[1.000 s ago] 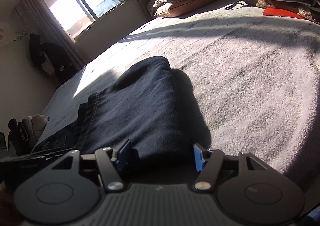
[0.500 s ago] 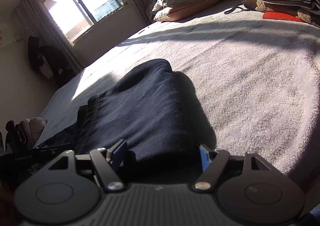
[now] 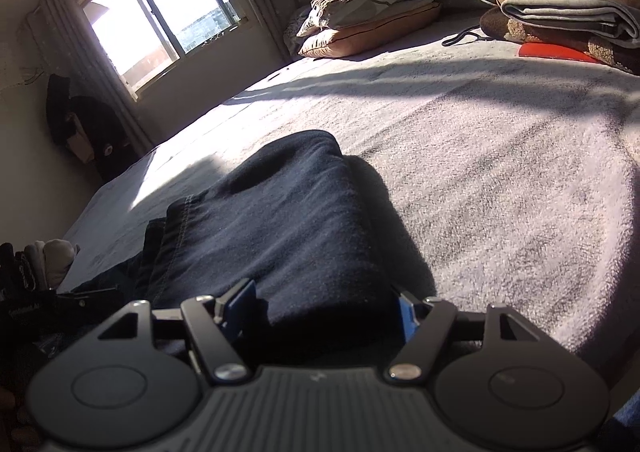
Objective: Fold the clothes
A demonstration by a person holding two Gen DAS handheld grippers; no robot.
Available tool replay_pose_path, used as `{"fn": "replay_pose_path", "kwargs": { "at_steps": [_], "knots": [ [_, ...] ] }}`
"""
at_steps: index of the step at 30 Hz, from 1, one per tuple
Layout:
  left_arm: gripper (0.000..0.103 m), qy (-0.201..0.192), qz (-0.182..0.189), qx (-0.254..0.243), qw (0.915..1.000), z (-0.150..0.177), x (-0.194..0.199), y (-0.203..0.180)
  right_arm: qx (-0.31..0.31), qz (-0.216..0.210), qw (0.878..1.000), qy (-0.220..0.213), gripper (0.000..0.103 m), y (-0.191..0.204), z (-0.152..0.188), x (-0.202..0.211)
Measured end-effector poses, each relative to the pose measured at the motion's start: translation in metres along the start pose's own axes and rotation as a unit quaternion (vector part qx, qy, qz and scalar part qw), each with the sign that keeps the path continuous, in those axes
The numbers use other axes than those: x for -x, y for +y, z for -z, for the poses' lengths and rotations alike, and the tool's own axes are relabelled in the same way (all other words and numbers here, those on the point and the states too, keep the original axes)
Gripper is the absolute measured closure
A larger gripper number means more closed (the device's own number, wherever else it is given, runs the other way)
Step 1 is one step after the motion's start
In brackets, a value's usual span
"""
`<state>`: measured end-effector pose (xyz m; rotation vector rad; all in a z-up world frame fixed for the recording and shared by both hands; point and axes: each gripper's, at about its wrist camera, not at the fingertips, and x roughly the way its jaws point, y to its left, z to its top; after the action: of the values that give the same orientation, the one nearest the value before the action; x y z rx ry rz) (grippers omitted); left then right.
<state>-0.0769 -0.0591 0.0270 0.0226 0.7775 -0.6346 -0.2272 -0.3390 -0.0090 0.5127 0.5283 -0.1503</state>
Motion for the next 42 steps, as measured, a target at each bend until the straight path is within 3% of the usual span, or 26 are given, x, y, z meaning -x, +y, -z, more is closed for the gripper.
{"fn": "replay_pose_path", "kwargs": {
  "at_steps": [2,4,8,10,15,19,26,29,31,38,42],
  "knots": [
    [0.000,0.002,-0.017,-0.037,0.9992,0.004,-0.003,-0.007,0.042,0.017,0.999,-0.028,0.053,0.012,0.002,0.006],
    [0.000,0.000,-0.024,-0.053,0.9983,0.006,-0.004,-0.011,0.103,0.028,0.992,-0.062,0.061,0.030,0.005,0.014],
    [0.000,0.001,-0.016,-0.048,0.9987,0.005,-0.003,-0.006,0.234,0.050,0.963,-0.125,0.067,0.071,0.018,0.027],
    [0.000,0.003,-0.009,-0.039,0.9992,0.004,-0.001,-0.001,0.261,0.056,0.954,-0.139,0.068,0.082,0.021,0.029],
    [0.000,-0.001,-0.009,-0.015,0.9999,0.001,0.006,0.013,0.273,0.050,0.948,-0.156,0.070,0.095,0.012,0.038],
    [0.000,-0.005,-0.018,0.000,0.9998,-0.004,0.014,0.023,0.304,0.050,0.935,-0.175,0.070,0.115,0.009,0.045],
    [0.000,-0.039,-0.036,0.095,0.9941,-0.023,0.049,0.084,0.372,0.040,0.904,-0.208,0.071,0.163,0.017,0.052],
    [0.000,-0.062,-0.046,0.157,0.9846,-0.033,0.077,0.128,0.386,0.022,0.897,-0.213,0.072,0.189,0.024,0.052],
    [0.000,-0.081,-0.035,0.215,0.9725,-0.034,0.102,0.164,0.402,0.005,0.889,-0.220,0.073,0.209,0.030,0.053],
    [0.000,-0.155,-0.022,0.375,0.9137,-0.010,0.170,0.253,0.474,-0.068,0.845,-0.236,0.074,0.302,0.070,0.041],
    [0.000,-0.158,-0.005,0.406,0.8999,-0.001,0.181,0.271,0.510,-0.114,0.829,-0.199,0.074,0.354,0.114,0.012]
  ]
}}
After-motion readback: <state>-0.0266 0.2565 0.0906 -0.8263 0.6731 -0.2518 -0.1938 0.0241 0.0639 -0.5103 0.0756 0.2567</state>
